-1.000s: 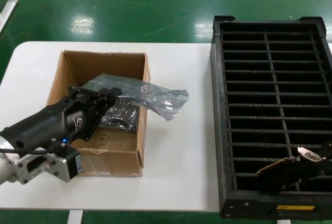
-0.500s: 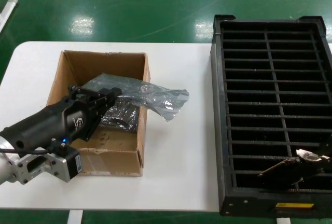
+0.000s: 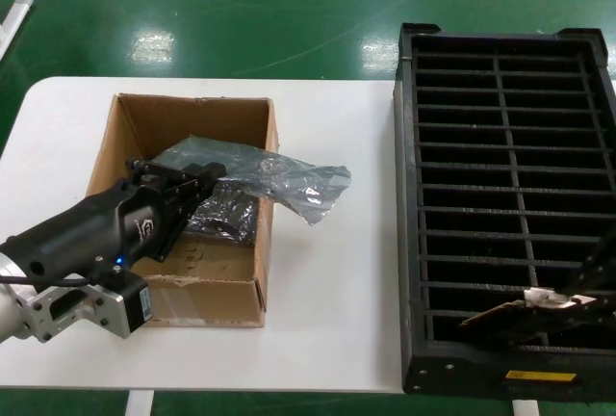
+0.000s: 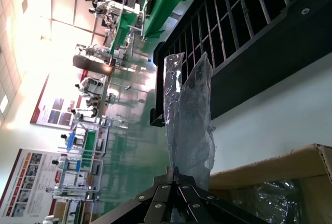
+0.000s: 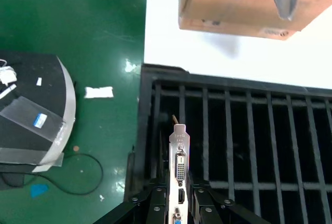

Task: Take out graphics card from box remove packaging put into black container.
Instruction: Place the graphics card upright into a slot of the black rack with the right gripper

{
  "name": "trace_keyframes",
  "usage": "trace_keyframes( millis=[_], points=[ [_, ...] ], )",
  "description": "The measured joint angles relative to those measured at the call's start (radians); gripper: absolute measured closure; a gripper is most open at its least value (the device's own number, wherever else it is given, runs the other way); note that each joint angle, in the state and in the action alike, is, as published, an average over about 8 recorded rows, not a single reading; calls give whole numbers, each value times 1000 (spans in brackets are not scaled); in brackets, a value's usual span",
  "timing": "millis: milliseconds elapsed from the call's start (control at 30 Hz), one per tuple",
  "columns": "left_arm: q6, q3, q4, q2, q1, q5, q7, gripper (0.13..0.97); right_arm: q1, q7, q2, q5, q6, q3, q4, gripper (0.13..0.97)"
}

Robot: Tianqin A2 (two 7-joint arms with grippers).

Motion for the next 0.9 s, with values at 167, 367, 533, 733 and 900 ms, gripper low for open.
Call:
trace_keyframes(
  millis=[167,367,533,733,900],
  points=[
    [0,0,0,0,0,0,0,959,-9,5,-3,19,-16,3,26,908],
    [0,0,0,0,0,0,0,959,-16,3,-9,27,-26,2,43,908],
    [0,0,0,0,0,0,0,959,-15,-13,-21,8,-23,-9,36,908],
    [0,0,0,0,0,0,0,959,-1,-37,-38,-23,-19,-20,10,908],
    [0,0,0,0,0,0,0,959,11,-49,-48,-34,-20,-22,-3,908]
  ],
)
